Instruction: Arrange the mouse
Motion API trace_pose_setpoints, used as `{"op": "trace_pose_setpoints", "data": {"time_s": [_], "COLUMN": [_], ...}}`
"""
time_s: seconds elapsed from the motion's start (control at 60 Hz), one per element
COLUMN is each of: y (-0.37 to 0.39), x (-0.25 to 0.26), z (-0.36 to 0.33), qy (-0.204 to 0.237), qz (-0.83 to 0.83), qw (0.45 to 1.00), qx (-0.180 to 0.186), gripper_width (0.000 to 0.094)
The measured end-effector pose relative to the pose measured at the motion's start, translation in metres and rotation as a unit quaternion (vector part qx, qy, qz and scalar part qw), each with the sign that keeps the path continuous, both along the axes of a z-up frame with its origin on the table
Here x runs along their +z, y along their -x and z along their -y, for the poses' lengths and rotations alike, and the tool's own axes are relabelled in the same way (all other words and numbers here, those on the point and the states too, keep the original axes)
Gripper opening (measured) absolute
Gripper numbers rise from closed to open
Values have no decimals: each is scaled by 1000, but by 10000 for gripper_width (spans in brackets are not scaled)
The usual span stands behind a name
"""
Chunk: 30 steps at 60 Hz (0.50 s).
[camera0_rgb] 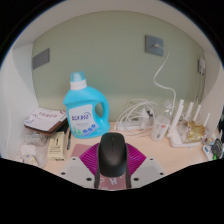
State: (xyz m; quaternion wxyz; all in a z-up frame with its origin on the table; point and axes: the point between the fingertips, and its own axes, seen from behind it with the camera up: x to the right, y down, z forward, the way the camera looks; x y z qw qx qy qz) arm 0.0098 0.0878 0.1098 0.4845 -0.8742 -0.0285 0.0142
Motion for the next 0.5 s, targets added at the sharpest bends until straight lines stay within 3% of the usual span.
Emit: {"op": "trace_pose_setpoints", "data": {"time_s": [0.183,0.383,0.433,0.5], "y": [25,28,27,25], "x": [-101,-125,-117,-101], "z": [-10,-5,-3,0], "qy": [75,105,100,88], "qz": [9,8,9,13], "qw": [997,994,995,996], "qx": [3,6,3,2], "gripper_width": [372,487,604,852]}}
